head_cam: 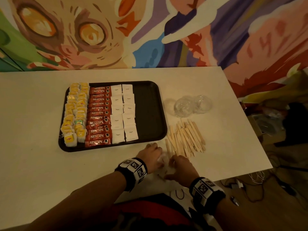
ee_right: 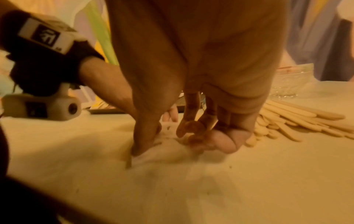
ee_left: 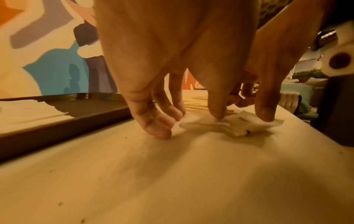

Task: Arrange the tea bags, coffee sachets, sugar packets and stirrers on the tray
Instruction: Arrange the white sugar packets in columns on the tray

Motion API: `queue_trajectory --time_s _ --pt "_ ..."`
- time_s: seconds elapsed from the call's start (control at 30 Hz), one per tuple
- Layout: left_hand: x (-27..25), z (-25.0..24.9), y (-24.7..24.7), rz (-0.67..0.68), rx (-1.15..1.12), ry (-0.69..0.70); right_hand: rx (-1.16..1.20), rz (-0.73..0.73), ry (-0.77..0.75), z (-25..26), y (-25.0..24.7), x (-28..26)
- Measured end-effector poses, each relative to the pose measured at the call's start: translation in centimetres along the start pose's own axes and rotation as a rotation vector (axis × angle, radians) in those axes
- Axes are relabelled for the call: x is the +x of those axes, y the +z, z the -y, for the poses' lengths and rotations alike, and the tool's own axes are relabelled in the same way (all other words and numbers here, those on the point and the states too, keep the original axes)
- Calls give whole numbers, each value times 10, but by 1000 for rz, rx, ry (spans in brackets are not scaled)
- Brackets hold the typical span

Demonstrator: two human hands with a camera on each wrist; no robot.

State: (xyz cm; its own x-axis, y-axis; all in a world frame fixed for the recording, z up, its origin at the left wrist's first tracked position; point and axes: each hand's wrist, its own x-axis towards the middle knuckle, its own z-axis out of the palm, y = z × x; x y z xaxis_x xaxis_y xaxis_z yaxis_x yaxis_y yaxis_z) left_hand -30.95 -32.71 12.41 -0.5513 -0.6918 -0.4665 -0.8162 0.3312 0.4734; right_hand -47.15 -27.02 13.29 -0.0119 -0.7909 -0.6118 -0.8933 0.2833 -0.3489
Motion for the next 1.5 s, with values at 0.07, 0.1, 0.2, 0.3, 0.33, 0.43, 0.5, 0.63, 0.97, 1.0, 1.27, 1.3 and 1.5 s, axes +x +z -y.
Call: queue_trajectory --time_s 0.07,0.1,0.2,0.3,0.33,0.43,0.5,0.63,0.97,1.0,1.27,1.3,1.5 --pt "2 0 4 -16 -12 -21 -16 -26 -11 0 4 -1" --pt "2 0 5 -21 -27 -33 -18 -38 -10 0 6 -1" --pt "4 2 4 -23 -61 -62 -10 -54 3 0 8 -1" --pt "5 9 4 -13 -129 -105 -23 -50 12 0 9 0" --pt "4 11 3 -12 -152 -117 -33 -45 8 0 9 0" --pt "1 16 1 -32 -214 -113 -36 -14 13 1 7 3" --pt "-4 20 -1 -56 -282 -120 -31 2 12 3 5 5" --pt "-12 28 -4 -87 -371 -146 -59 0 -30 6 5 8" --pt "-28 45 -24 -163 -562 -100 260 -5 -152 31 -14 19" --pt "-31 46 -29 -178 -598 -88 273 2 -173 35 -16 20" --pt "-53 56 -54 -222 -857 -139 610 52 -264 70 -27 35" --pt "-54 58 -55 -253 -900 -163 716 45 -247 76 -27 36" --pt "-63 68 -52 -482 -1224 -316 1071 15 -142 101 -19 44"
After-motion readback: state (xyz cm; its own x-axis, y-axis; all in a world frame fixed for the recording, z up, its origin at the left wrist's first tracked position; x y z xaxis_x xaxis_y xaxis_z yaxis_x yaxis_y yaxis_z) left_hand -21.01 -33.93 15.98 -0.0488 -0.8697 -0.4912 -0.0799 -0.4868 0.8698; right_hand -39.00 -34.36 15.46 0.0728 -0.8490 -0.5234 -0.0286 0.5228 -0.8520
